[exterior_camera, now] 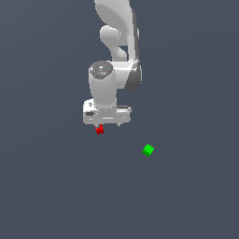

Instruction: Stack the red cube on top of the green cube.

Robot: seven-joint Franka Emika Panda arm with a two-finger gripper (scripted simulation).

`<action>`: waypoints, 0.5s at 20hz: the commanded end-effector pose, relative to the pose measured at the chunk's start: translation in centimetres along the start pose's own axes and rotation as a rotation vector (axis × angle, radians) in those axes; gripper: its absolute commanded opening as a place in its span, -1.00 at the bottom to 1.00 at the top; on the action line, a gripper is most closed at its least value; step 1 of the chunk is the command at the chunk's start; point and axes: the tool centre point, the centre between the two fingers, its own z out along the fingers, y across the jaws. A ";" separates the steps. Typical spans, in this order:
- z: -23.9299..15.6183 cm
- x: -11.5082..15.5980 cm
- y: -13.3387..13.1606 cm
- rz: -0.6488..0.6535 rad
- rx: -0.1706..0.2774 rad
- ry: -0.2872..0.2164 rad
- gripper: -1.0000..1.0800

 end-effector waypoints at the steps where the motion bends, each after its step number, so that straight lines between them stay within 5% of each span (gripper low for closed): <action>1: 1.0 -1.1 0.7 -0.041 0.001 0.001 0.92; 10: 4.6 -4.5 3.6 -0.196 0.003 0.005 0.92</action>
